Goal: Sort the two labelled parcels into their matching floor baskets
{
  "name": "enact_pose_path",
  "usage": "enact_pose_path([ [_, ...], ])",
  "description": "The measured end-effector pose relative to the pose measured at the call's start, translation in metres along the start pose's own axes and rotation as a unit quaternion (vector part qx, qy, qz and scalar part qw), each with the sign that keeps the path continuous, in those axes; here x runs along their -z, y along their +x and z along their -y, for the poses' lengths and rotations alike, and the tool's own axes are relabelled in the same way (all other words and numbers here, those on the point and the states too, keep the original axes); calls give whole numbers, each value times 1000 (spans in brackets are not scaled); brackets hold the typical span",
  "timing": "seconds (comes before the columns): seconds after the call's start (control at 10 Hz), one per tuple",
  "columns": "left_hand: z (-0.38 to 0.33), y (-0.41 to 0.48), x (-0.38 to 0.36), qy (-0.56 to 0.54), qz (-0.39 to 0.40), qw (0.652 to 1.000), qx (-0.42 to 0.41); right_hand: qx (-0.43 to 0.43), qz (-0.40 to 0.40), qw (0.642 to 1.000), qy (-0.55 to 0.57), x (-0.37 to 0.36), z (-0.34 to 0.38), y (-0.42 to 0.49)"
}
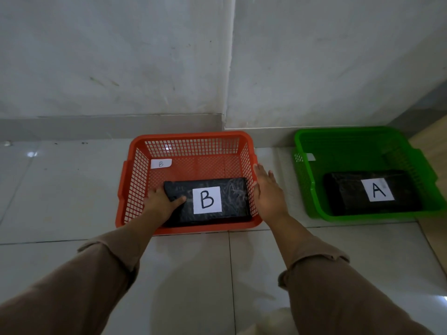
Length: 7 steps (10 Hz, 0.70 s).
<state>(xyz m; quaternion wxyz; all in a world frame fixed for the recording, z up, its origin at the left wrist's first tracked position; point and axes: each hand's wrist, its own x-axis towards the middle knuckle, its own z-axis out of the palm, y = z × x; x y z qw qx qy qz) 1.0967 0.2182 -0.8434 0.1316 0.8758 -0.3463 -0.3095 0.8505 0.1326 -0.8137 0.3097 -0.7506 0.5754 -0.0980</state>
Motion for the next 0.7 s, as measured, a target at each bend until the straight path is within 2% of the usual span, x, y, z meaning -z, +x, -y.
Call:
enact_pose_path([
  [0.1,-7,-11,-2,63,-38,994,-75,-5,7,1000,-16,0,0,1],
  [0.2,-14,-17,-10,101,36,987,-124,-8,7,1000,-11,-3,0,-1],
  [0.3,-15,-15,-9,109,61,986,-112,-16,10,999,-26,-5,3,-1],
  [0.4,-15,-15,-9,164,58,979,-111,-16,-2,998,-62,-5,7,2],
  [0.5,-23,-22,0,161,50,980,-102,-21,3,997,-76,2,20,-5],
  [0.6,-57,-49,27,60,48,990,-117,-13,24,995,-96,40,44,-17],
  [0.7,-97,-87,65,38,49,981,-183,4,18,992,-127,102,77,-27],
])
